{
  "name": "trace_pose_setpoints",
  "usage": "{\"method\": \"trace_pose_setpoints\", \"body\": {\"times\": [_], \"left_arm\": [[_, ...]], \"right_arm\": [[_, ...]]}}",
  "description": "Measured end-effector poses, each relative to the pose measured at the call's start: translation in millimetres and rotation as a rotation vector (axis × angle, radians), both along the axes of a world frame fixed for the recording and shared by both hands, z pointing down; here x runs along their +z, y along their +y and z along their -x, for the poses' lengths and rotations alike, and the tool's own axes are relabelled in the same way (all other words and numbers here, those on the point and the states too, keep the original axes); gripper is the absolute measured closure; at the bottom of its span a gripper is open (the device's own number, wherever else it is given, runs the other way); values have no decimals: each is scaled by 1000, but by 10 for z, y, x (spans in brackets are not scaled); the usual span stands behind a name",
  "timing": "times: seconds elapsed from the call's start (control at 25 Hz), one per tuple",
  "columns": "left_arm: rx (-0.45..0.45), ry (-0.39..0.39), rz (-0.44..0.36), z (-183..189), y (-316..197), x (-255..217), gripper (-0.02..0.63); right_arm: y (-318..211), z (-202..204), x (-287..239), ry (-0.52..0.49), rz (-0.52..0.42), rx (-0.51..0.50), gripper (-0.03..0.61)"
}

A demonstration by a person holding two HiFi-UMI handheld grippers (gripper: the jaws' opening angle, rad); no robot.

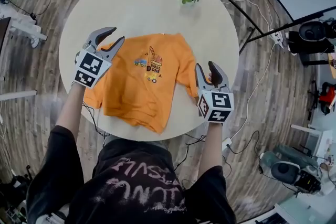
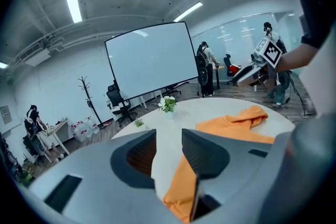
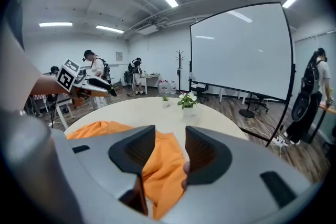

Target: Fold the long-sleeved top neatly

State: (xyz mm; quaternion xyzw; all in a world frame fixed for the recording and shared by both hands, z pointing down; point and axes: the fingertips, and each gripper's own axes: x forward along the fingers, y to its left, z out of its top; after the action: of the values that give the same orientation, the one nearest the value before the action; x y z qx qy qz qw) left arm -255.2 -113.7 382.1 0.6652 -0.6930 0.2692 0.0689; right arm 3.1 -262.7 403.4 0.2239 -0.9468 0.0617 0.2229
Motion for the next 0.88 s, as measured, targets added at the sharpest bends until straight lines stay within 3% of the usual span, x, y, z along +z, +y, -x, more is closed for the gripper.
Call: {"method": "trace_pose_setpoints", "body": {"times": [0.4, 0.88], "left_arm": [[143, -12, 125, 266, -713, 695, 459], [351, 8, 289, 124, -1183, 1512, 459]], "right_arm": [[-331, 530, 605, 121, 55, -76, 393], [-506, 1093, 1385, 301, 117, -210, 387]]}}
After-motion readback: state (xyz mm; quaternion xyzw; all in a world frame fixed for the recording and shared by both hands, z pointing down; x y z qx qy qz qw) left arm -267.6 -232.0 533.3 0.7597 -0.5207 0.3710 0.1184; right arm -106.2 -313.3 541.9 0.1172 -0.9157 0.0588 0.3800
